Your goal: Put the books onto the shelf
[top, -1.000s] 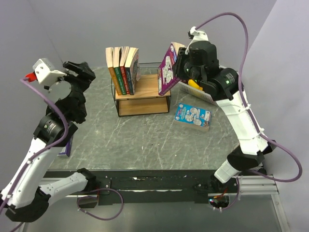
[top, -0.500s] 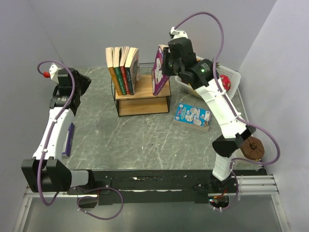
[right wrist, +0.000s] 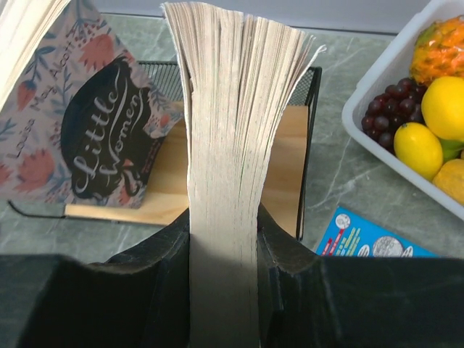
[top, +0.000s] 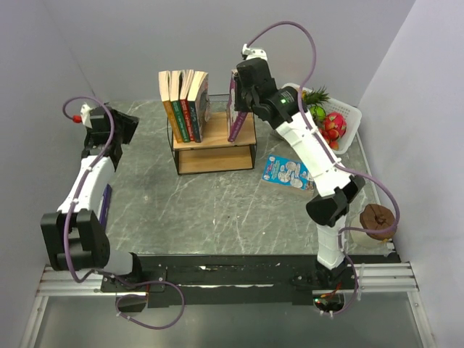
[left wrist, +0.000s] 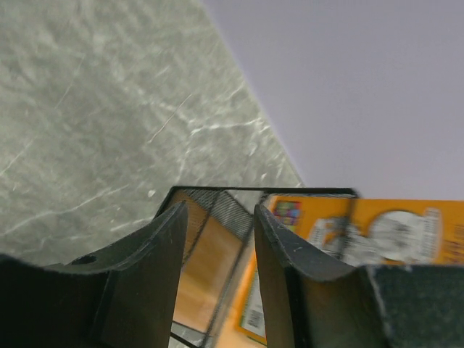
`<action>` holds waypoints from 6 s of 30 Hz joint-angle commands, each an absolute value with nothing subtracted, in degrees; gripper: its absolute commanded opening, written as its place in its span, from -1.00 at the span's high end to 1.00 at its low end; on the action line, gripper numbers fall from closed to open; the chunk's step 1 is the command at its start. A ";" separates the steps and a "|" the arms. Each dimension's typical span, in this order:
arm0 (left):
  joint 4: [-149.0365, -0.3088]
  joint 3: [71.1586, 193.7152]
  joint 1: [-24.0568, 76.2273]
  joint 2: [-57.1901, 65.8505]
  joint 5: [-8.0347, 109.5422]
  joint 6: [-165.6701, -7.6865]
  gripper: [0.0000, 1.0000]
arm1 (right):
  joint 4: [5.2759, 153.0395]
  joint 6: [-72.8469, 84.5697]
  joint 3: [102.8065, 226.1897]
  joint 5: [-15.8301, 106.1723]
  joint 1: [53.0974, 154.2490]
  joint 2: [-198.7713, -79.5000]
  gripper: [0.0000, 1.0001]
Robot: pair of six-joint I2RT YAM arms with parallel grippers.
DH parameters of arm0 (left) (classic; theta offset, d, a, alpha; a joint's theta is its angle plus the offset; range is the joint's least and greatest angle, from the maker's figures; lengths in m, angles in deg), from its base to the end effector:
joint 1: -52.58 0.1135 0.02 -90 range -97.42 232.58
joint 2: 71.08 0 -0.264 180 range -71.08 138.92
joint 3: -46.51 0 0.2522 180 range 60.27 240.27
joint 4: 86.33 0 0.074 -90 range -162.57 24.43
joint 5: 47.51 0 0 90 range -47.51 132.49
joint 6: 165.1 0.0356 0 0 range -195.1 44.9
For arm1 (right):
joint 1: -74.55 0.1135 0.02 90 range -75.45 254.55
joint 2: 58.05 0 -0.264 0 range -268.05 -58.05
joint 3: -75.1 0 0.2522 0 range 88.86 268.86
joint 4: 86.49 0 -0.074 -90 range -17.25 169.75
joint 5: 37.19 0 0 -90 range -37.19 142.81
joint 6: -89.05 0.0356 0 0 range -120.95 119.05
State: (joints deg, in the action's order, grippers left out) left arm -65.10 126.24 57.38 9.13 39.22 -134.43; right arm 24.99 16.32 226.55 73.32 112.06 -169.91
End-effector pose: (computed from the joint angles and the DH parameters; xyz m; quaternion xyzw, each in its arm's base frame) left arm 0.3277 0.0296 0.3310 -0.4528 0.6926 -0.2360 0.5095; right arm 0.3301 0.2377 0.4673 -0.0599 0.8503 0.0938 0.5144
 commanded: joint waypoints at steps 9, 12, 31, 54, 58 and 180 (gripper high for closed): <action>-76.08 123.29 57.51 15.14 46.09 -137.41 0.07 | 34.84 15.66 234.40 73.73 112.51 -175.74 1.00; -76.88 123.20 57.59 16.37 47.94 -137.68 0.07 | 35.54 15.66 235.03 72.77 112.69 -177.06 1.00; -78.37 124.43 56.63 19.28 51.02 -137.06 0.08 | 38.80 13.90 233.88 71.71 115.24 -178.38 -0.19; -77.49 126.01 56.54 19.98 51.28 -136.10 0.06 | 42.56 15.04 218.34 71.89 115.68 -163.01 -0.49; -76.88 126.71 56.80 20.50 51.28 -136.27 0.05 | 43.97 15.66 213.16 72.32 115.68 -157.82 -0.49; -77.40 133.22 51.88 29.91 55.32 -133.37 0.10 | 64.19 37.37 217.71 36.03 102.32 -184.88 1.00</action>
